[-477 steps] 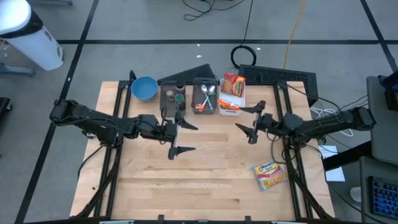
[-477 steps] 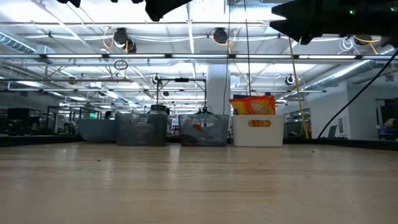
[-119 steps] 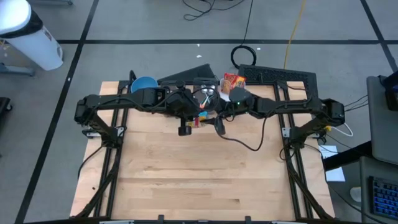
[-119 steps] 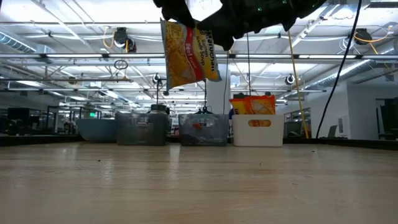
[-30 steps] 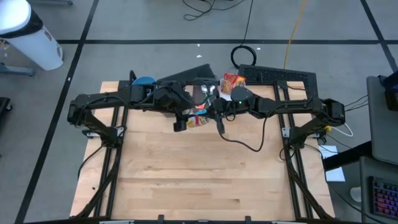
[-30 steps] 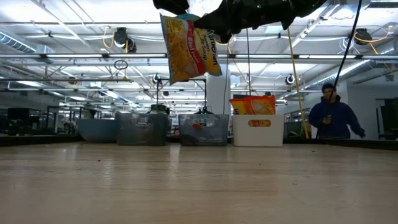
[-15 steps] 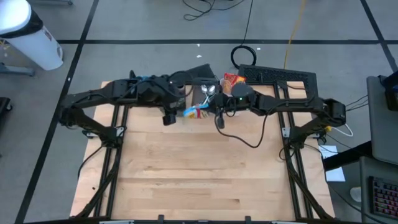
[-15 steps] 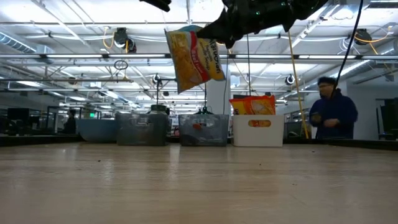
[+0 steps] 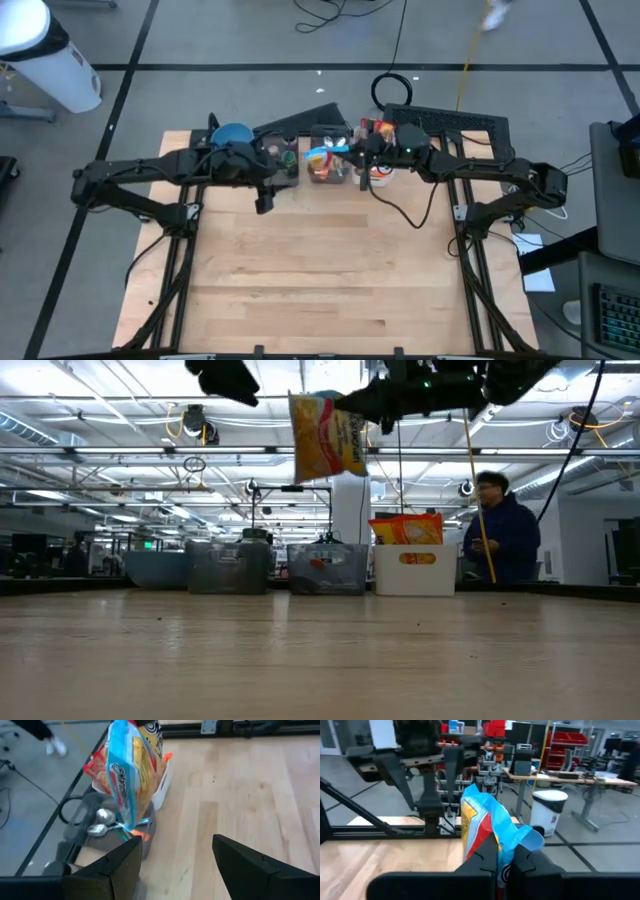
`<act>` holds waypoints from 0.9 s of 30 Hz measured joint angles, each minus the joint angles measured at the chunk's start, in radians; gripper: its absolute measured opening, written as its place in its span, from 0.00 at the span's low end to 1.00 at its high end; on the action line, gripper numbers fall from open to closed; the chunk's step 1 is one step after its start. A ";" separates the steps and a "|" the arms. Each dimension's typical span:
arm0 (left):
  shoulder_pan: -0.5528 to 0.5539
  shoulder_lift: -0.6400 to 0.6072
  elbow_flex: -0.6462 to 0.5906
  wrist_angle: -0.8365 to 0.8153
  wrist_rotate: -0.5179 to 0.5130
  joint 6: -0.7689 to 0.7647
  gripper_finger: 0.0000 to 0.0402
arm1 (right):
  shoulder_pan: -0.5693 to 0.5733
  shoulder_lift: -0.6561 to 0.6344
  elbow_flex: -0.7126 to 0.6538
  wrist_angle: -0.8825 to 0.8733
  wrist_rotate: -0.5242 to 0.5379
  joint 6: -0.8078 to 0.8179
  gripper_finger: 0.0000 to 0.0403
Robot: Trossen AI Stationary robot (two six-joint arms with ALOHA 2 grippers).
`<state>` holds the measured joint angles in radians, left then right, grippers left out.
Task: Pick & Place Food Item
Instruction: Put the light blue noodle pack into the white bin
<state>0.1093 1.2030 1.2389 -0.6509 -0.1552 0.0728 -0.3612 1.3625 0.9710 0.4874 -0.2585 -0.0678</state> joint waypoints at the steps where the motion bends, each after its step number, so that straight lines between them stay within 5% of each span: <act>1: 0.000 -0.020 -0.043 0.041 0.005 0.000 0.63 | -0.007 -0.009 -0.022 0.014 0.000 0.005 0.00; 9: 0.000 -0.164 -0.371 0.473 0.029 0.006 0.63 | -0.050 -0.122 -0.137 0.044 0.085 -0.027 0.00; 16: 0.003 -0.198 -0.603 0.825 0.051 0.008 0.63 | -0.114 -0.185 -0.328 0.262 0.105 0.028 0.00; 27: -0.005 -0.194 -0.681 0.949 0.081 -0.051 0.63 | -0.205 -0.199 -0.426 0.353 0.102 0.041 0.00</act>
<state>0.1047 1.0092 0.5579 0.2979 -0.0747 0.0220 -0.5657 1.1631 0.5453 0.8402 -0.1564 -0.0273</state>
